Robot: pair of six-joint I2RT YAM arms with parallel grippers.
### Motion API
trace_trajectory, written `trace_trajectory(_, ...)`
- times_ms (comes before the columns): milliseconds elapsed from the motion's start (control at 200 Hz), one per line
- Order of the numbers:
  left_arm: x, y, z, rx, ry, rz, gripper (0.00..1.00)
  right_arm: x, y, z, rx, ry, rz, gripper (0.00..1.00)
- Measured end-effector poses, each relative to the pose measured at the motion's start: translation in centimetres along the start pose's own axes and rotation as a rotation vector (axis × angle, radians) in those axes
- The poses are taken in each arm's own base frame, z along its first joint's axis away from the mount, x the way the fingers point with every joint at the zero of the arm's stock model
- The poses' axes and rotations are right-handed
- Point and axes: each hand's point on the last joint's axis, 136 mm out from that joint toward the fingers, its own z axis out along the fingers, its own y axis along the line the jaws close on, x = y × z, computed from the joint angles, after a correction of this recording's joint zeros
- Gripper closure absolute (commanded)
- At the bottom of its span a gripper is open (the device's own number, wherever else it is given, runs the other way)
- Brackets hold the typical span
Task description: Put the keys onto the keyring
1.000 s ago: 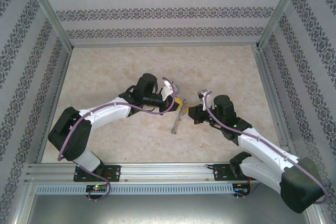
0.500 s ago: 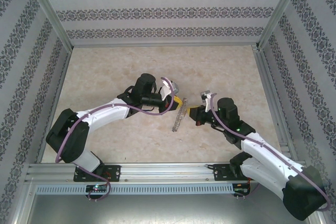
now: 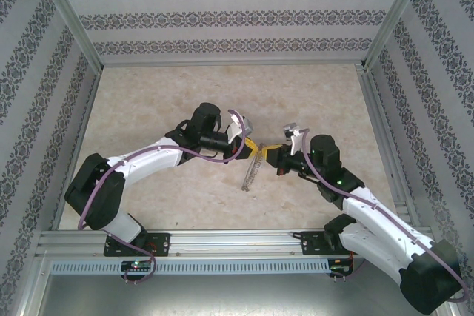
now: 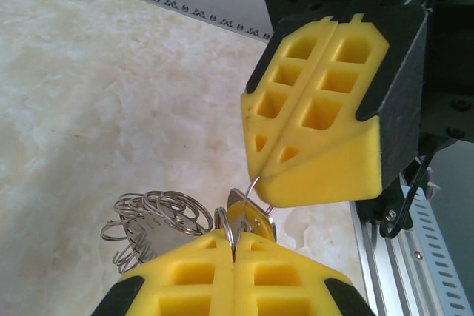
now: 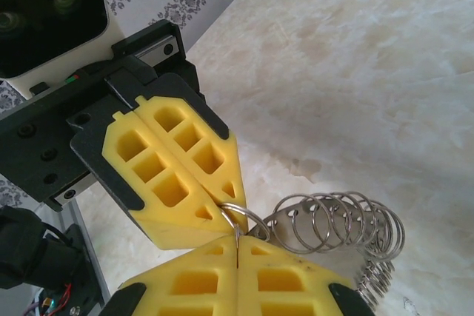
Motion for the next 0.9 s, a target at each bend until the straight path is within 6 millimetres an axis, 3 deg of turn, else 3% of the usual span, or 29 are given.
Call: trace_trajectory(904,1.0,0.1,-0.1,-0.01,0.041,-0.013,1.0,0.5,-0.3,1.1,-0.012,0.045,-0.005,1.0)
